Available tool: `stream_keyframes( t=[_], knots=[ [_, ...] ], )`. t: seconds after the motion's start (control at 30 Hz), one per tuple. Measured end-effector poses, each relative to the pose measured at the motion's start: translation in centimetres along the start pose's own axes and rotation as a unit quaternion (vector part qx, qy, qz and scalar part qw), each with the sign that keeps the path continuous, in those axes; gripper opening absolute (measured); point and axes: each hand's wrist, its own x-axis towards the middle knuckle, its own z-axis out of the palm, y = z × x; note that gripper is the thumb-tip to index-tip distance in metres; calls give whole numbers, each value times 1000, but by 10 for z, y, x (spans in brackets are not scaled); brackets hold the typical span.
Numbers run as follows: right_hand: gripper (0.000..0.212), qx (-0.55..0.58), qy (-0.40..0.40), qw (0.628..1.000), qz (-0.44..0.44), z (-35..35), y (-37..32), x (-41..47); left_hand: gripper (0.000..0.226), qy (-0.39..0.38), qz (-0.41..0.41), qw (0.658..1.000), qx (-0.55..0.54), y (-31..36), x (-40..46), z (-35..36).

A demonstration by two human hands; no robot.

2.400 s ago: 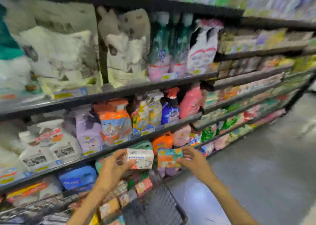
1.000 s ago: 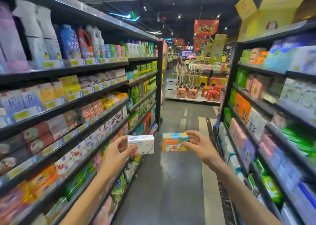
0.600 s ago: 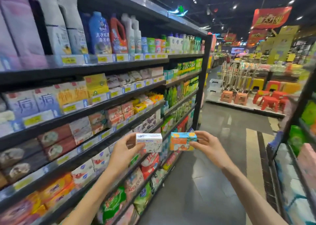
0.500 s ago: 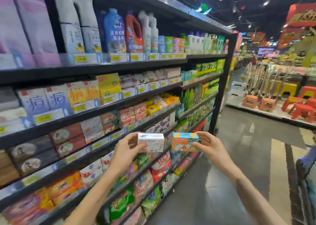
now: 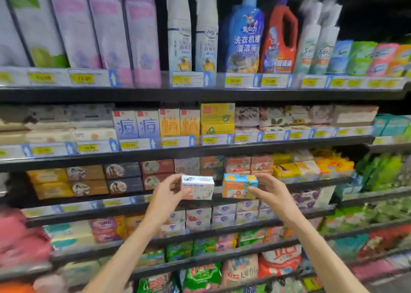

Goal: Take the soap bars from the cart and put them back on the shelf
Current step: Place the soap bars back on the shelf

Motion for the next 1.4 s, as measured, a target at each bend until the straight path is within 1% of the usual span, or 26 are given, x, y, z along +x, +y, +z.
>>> stream_keyframes(
  t=[0.17,0.23,0.37,0.5,0.6,0.77,0.87,0.97,1.07,1.23,1.4],
  knots=[
    [37,-15,-31,999,-20,33,4,39,42,37,-20,999,17,-18,19,-12],
    [36,-17,-31,999,-20,41,7,50,42,43,-23,999,23,-24,27,-12],
    [43,-16,-31,999,-15,49,13,62,46,50,-32,998,32,-36,43,-8],
    [41,-23,-21,999,-11,51,20,69,56,63,-41,995,68,-46,57,2],
    [41,-38,-23,999,-11,50,27,72,58,65,-49,991,102,-56,63,9],
    [36,-54,-39,997,-26,52,33,79,41,104,-19,977,188,-58,61,18],
    [43,-52,-46,997,-24,54,39,82,34,134,-7,967,216,-55,56,26],
    [43,-39,-47,998,-18,57,40,83,38,150,4,958,244,-57,52,33],
    [44,-35,-44,998,-15,59,43,85,44,164,-2,956,242,-55,53,35],
    [47,-53,-19,998,-25,65,51,85,40,164,-3,953,253,-54,55,35],
    [48,-91,27,995,-35,71,50,85,36,160,-1,953,259,-53,55,36]
  ],
)
